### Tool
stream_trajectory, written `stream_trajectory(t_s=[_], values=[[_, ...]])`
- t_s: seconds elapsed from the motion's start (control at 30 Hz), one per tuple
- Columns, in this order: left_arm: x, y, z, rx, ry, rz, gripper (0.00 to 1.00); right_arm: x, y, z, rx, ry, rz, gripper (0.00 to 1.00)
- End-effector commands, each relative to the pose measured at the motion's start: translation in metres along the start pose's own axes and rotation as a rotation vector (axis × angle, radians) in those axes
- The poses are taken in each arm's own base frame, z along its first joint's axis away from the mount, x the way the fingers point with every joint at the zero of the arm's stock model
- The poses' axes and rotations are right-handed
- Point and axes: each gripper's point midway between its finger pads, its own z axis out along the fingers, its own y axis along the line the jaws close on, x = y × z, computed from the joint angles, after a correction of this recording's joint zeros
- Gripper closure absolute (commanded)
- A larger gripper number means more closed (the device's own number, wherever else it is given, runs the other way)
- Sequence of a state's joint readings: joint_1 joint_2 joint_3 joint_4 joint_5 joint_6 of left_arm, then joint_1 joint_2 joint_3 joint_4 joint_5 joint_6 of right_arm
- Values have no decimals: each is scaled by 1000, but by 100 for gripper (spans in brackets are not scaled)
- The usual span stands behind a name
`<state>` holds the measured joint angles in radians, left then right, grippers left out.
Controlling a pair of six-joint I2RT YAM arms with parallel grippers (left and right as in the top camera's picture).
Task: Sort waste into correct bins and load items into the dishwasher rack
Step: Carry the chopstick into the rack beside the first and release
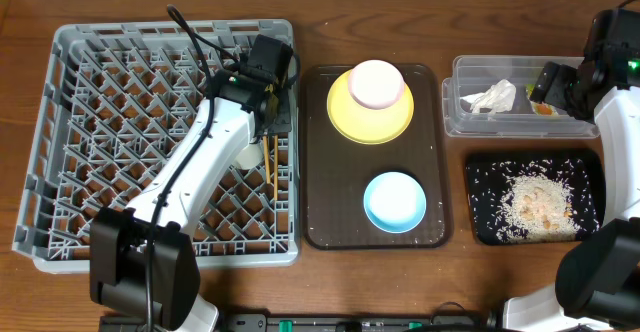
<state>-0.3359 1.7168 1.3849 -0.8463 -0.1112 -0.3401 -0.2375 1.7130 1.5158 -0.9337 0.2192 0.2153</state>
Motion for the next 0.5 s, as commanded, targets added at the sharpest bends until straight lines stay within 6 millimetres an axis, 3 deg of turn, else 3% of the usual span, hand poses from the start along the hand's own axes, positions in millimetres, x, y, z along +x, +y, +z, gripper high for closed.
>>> stream_trajectory(t_s=[0.0,0.23,0.33,0.47], values=[[2,-2,1,7,8,18,88,-10,-6,-12,11,-39,3,1],[9,-19,-1,97,44,24,83,-10,-6,-12,11,-39,2,1],[9,-19,-1,97,43,28,60,-10,-6,-12,11,-39,3,1],[2,-21,-7,105,18,25,56,-10,-6,-12,11,-39,3,1]])
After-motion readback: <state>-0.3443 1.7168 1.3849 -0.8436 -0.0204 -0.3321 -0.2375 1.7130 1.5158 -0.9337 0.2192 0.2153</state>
